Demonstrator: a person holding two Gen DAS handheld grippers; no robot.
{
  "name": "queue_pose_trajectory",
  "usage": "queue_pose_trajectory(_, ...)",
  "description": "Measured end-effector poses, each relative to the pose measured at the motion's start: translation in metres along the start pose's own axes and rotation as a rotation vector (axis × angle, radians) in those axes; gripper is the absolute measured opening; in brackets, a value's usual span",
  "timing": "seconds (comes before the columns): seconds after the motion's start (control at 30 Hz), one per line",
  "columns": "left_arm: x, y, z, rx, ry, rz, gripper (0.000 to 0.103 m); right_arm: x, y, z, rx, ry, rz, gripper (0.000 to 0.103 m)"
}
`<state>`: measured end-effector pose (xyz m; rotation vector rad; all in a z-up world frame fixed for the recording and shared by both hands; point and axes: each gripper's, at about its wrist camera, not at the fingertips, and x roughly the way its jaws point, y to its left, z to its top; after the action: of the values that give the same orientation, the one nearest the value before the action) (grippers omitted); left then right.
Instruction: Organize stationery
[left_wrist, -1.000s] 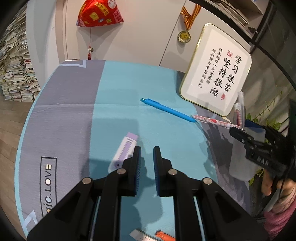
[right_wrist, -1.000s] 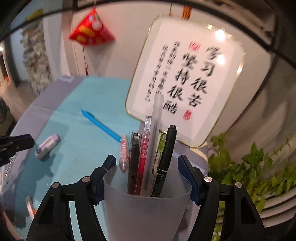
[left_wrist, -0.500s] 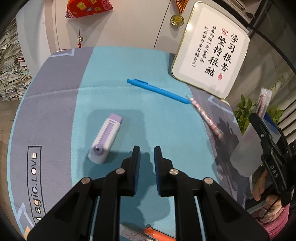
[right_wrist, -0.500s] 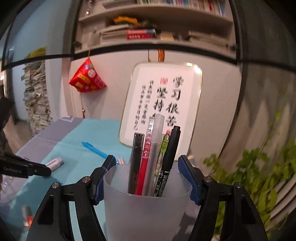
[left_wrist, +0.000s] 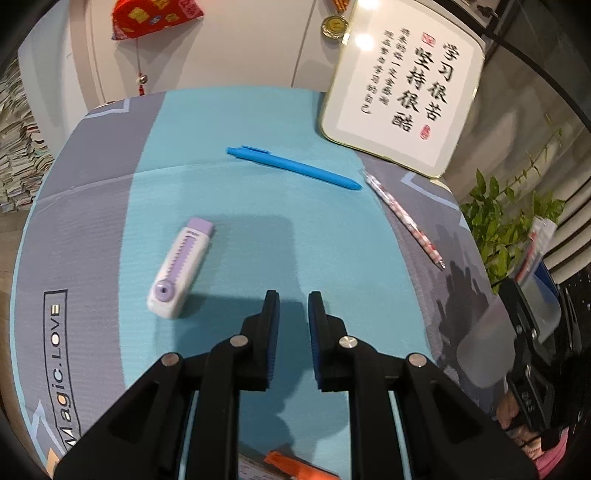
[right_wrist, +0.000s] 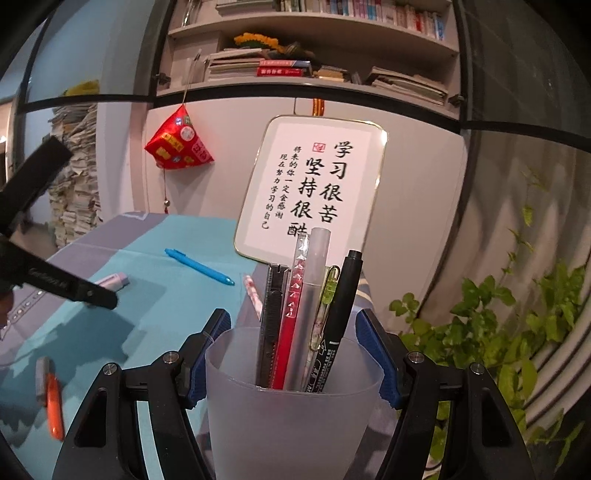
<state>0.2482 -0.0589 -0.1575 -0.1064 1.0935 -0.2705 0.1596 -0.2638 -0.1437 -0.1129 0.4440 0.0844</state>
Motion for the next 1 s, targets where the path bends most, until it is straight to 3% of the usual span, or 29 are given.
queue_pose_trajectory(0.27, 0.018, -0.036, 0.007, 0.040, 0.051, -0.027, 0.014, -0.036, -0.009, -0.016, 0.082, -0.092, -0.013, 0.071)
queue_pose_trajectory(0.37, 0.026, -0.057, 0.017, 0.052, 0.076, -0.045, 0.021, -0.038, -0.013, -0.019, 0.101, -0.053, 0.018, 0.071)
queue_pose_trajectory(0.47, 0.025, -0.085, 0.017, 0.103, 0.094, -0.115, 0.023, -0.044, -0.020, -0.023, 0.131, -0.048, 0.033, 0.071)
queue_pose_trajectory(0.7, 0.018, -0.119, 0.006, 0.179, 0.112, -0.165, 0.024, -0.061, -0.015, -0.033, 0.055, -0.019, 0.048, 0.071)
queue_pose_trajectory(0.87, 0.023, -0.141, -0.006, 0.278, 0.182, -0.182, 0.024, -0.076, -0.003, -0.045, -0.026, -0.080, 0.033, 0.071)
queue_pose_trajectory(0.97, 0.027, -0.154, -0.018, 0.342, 0.249, -0.245, 0.019, -0.078, 0.002, -0.048, -0.045, -0.103, 0.013, 0.071)
queue_pose_trajectory(1.0, 0.023, -0.156, -0.019, 0.354, 0.235, -0.251, 0.017, -0.078, 0.003, -0.048, -0.055, -0.107, 0.016, 0.071)
